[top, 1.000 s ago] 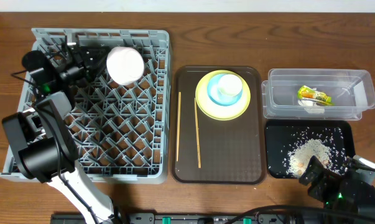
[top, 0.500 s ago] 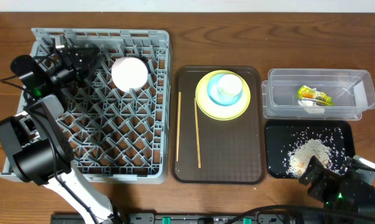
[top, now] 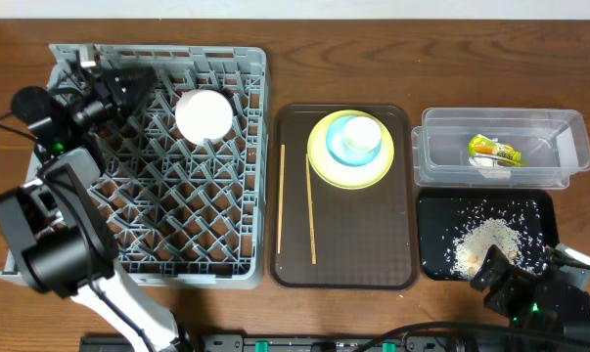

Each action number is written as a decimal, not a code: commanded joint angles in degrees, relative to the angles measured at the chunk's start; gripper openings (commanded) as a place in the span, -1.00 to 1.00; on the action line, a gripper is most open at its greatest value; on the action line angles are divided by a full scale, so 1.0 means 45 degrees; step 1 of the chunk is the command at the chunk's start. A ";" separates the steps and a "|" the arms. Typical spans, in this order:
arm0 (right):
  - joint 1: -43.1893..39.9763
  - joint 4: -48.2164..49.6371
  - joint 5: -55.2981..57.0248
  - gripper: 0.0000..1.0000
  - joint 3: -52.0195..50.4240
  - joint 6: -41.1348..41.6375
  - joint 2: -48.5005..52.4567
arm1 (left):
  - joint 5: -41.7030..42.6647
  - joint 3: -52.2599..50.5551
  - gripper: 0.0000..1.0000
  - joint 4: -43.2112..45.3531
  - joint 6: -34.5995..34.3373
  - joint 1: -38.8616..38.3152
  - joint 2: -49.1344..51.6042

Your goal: Sort waste into correct bins and load items into the dishwasher

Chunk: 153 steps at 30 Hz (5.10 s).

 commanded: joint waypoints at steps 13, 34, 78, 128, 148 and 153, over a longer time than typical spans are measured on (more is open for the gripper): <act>-0.0083 -0.0015 0.0078 0.99 0.0053 0.0063 -0.0005 | -0.0408 -0.0097 -0.32 -0.0500 -0.1307 -0.3113 -0.5814; -0.0083 -0.0015 0.0078 0.98 0.0053 0.0063 -0.0005 | -0.0894 -0.0272 -0.31 -0.4454 0.1443 -0.9262 -0.5916; -0.0083 -0.0015 0.0078 0.99 0.0053 0.0063 -0.0005 | -2.2654 -0.0510 -0.08 -2.2187 1.1268 -1.8850 -0.3371; -0.0083 -0.0015 0.0078 0.99 0.0053 0.0063 -0.0005 | -2.0434 -0.0568 -0.03 -2.1740 0.9850 -1.6461 -0.0495; -0.0083 -0.0015 0.0078 0.99 0.0053 0.0063 -0.0005 | -1.8476 -0.0602 -0.06 -2.1852 0.9899 -1.5441 -0.0495; -0.0083 -0.0015 0.0083 0.99 0.0053 0.0063 -0.0005 | -1.8476 -0.0602 -0.20 -2.1915 0.9904 -1.5441 -0.0495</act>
